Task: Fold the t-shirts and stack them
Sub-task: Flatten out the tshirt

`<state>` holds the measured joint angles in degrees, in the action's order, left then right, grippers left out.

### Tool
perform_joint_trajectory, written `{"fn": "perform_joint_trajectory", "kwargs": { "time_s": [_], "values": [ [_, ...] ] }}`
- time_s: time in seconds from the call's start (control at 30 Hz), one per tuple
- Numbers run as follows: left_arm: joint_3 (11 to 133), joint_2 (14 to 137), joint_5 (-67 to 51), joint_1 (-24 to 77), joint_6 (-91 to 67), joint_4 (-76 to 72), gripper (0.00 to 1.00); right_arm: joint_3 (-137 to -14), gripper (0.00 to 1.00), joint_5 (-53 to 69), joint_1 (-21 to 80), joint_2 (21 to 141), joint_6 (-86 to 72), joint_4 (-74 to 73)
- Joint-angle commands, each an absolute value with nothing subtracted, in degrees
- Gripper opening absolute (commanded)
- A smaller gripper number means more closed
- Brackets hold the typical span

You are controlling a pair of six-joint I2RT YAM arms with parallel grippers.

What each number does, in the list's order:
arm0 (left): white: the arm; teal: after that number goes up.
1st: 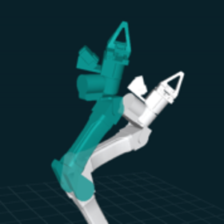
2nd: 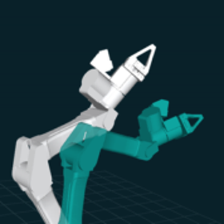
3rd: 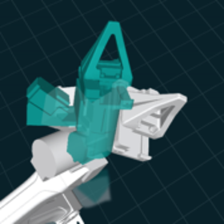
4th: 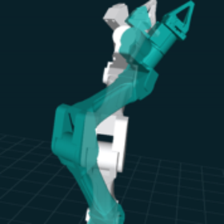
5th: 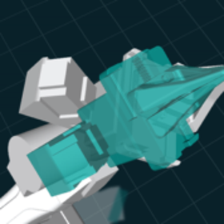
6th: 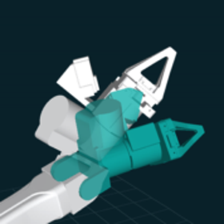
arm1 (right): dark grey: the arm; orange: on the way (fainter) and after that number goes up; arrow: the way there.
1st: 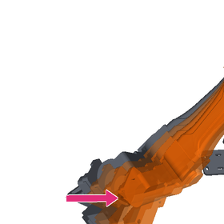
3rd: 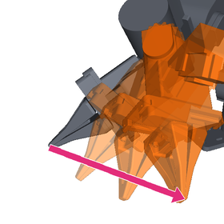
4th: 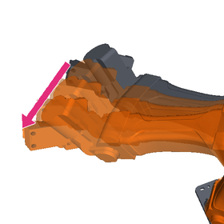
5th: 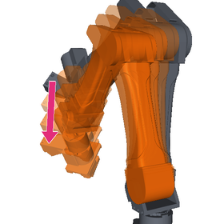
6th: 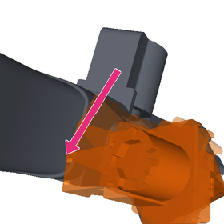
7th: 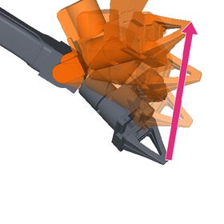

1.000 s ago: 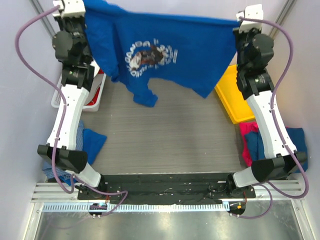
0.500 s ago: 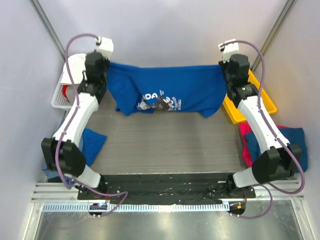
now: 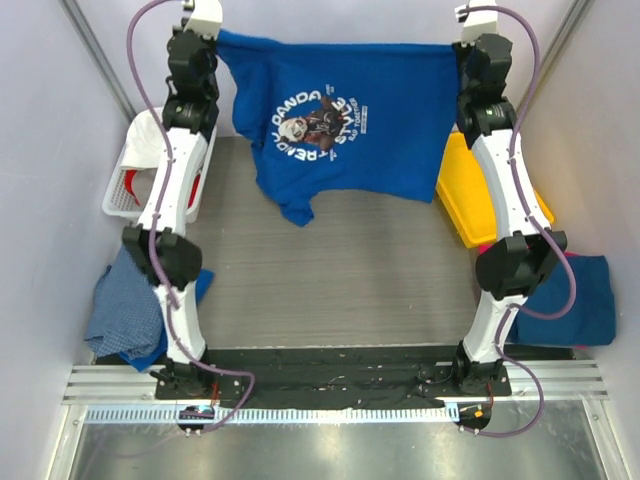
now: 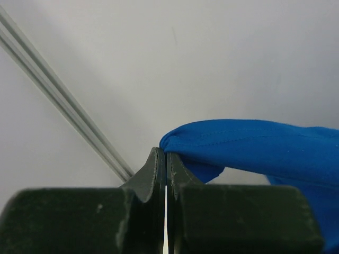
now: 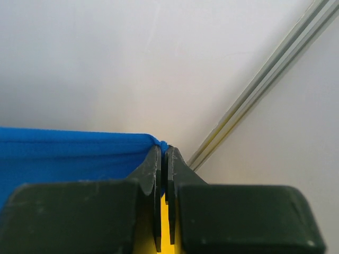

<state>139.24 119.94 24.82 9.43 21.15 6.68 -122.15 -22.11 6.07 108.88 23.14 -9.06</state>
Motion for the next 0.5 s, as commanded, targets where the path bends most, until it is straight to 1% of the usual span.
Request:
{"fn": "perform_joint_trajectory", "kwargs": {
  "time_s": [0.0, 0.07, 0.17, 0.27, 0.47],
  "values": [
    [125.35, 101.36, 24.7, 7.82, 19.08, -10.54, 0.0, -124.63, 0.01, -24.53, 4.31, 101.44, 22.15, -4.57],
    [126.02, 98.63, 25.66, 7.73, 18.46, -10.38, 0.0, -123.15, 0.01, -23.82, 4.31, 98.2, 21.71, -2.65],
    [130.51, 98.52, 25.84, 7.56, 20.12, -11.16, 0.0, -124.09, 0.01, -21.89, 4.31, 95.46, 20.22, -1.76],
    [135.69, 100.71, 24.71, 7.38, 20.65, -11.42, 0.0, -127.86, 0.01, -20.83, 4.48, 95.89, 19.95, -2.55],
    [136.5, 103.01, 22.77, 7.29, 20.92, -16.87, 0.0, -128.76, 0.01, -19.25, 4.48, 95.89, 21.88, 2.71]
  ]
}}
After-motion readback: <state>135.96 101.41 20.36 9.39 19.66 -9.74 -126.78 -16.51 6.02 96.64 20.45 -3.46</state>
